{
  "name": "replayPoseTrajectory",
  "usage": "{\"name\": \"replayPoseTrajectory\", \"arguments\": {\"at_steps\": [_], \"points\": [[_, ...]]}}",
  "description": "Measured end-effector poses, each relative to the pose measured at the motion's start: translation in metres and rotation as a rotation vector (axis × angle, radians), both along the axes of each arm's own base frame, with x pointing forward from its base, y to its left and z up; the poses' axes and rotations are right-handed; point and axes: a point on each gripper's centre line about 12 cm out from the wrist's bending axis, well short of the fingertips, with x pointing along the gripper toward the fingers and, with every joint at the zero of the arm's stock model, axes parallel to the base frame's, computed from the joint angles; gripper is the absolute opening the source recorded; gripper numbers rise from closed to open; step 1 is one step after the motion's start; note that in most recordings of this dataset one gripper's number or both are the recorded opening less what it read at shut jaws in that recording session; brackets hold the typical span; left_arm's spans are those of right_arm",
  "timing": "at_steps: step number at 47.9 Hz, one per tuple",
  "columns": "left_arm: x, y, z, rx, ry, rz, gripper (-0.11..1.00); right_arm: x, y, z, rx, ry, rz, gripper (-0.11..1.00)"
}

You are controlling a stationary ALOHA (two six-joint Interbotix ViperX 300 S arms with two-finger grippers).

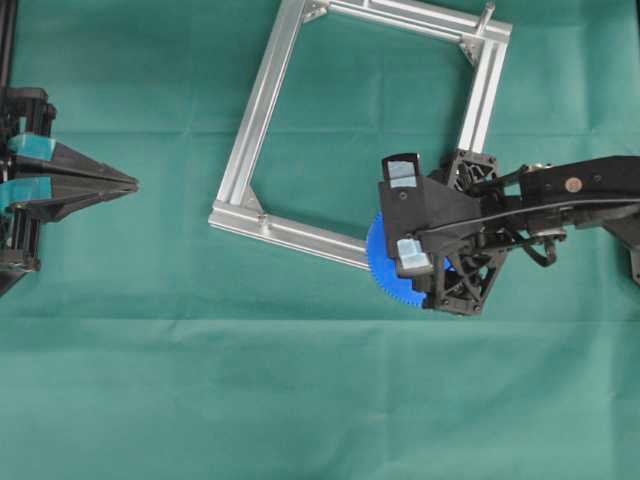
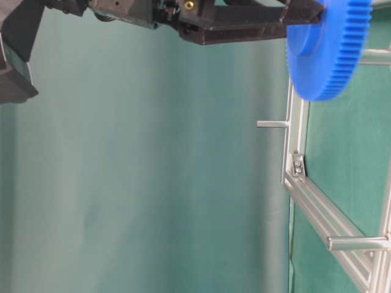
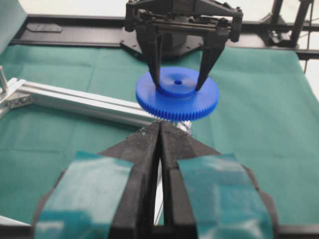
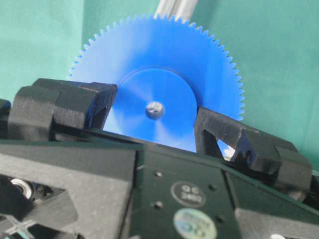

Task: Find the location of the shaft and insert the gear.
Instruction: 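Lift the blue gear with the right gripper and turn it upright, then carry the gear toward the frame, aligning its bore with a shaft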

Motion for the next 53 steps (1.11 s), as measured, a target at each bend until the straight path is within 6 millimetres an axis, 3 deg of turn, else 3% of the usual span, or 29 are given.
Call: {"name": "replayPoseTrajectory", "arguments": {"at_steps": [12, 35, 53], "points": [[0.0, 0.0, 0.0, 0.001, 0.0, -0.002, 0.01, 0.003, 0.0, -0.012, -0.003, 0.035, 0.0, 0.7], [0.0, 0.0, 0.0, 0.0, 0.003, 0.0, 0.01, 0.005, 0.002, -0.015, 0.002, 0.032, 0.002, 0.7], [0.0, 0.0, 0.0, 0.0, 0.003, 0.0, 0.01, 0.021, 0.016, -0.013, 0.007, 0.005, 0.035, 0.7]]}}
